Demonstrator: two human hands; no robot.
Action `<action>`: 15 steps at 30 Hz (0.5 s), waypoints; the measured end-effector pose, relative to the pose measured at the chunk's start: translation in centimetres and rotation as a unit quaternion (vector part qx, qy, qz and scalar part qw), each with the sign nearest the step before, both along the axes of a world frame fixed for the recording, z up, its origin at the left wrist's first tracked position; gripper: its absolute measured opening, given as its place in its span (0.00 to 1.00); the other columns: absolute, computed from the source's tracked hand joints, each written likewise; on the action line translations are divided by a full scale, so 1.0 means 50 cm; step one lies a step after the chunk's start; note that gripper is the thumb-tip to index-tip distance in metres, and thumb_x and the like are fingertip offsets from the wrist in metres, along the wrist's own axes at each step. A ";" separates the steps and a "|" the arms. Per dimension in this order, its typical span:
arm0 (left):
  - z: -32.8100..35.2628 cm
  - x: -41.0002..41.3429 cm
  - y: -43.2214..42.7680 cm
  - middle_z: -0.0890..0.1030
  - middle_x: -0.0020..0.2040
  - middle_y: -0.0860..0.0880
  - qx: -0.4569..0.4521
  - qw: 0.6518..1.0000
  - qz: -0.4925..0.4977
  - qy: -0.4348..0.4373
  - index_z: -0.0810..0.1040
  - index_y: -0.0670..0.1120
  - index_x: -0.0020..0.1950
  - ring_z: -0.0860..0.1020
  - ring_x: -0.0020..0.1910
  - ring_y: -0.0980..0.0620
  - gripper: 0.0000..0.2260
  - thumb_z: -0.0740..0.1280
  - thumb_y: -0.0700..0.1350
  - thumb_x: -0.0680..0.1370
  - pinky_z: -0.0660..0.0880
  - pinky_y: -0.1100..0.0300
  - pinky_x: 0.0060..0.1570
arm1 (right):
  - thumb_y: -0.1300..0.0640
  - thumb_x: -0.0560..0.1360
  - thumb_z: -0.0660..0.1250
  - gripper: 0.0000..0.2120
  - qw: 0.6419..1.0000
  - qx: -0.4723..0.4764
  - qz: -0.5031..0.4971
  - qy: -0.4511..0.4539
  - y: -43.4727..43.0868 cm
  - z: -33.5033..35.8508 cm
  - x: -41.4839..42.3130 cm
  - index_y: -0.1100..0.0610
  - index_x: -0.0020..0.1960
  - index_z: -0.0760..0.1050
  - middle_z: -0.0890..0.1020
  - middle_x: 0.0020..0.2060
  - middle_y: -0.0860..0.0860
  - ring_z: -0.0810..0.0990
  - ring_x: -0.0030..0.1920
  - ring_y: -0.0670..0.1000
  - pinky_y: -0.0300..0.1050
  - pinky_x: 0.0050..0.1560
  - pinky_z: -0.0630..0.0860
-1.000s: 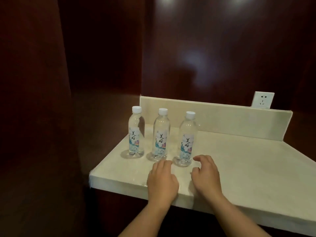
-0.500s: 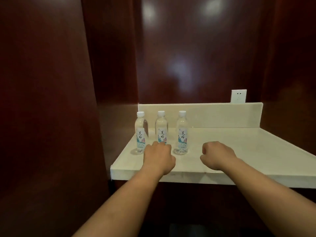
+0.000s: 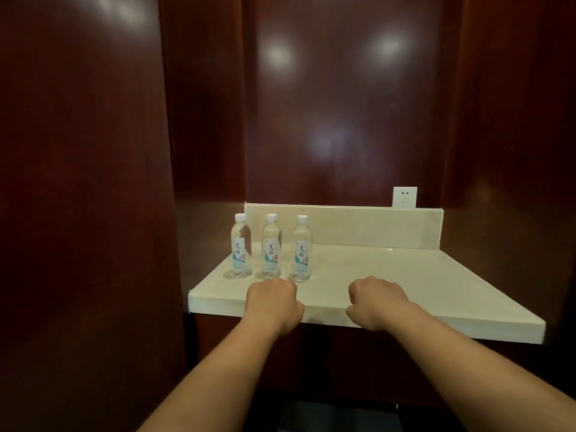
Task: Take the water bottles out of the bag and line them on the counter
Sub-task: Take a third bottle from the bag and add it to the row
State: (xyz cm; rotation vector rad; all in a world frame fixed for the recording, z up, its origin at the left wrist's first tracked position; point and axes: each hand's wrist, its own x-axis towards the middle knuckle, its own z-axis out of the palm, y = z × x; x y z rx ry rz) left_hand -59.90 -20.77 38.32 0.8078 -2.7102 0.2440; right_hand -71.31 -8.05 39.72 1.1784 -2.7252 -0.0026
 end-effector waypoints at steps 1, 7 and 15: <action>-0.005 0.005 0.024 0.79 0.56 0.45 0.006 1.000 0.003 -0.004 0.77 0.46 0.56 0.76 0.55 0.44 0.13 0.57 0.49 0.78 0.71 0.54 0.50 | 0.58 0.74 0.59 0.14 1.000 0.005 0.003 0.006 0.023 0.002 0.004 0.56 0.58 0.75 0.79 0.57 0.54 0.78 0.56 0.56 0.44 0.48 0.70; -0.016 0.066 0.142 0.79 0.55 0.45 -0.017 1.000 0.015 -0.020 0.77 0.46 0.55 0.77 0.55 0.43 0.14 0.59 0.51 0.76 0.72 0.53 0.50 | 0.57 0.74 0.59 0.14 0.999 0.015 0.035 0.029 0.120 0.015 0.047 0.57 0.57 0.75 0.79 0.57 0.55 0.78 0.56 0.57 0.44 0.46 0.69; -0.009 0.222 0.218 0.80 0.55 0.45 -0.011 0.997 0.075 -0.025 0.78 0.46 0.54 0.78 0.54 0.44 0.14 0.60 0.51 0.76 0.68 0.55 0.44 | 0.55 0.74 0.60 0.15 0.995 0.012 0.102 0.009 0.144 -0.001 0.186 0.55 0.59 0.76 0.79 0.57 0.54 0.78 0.56 0.57 0.44 0.46 0.70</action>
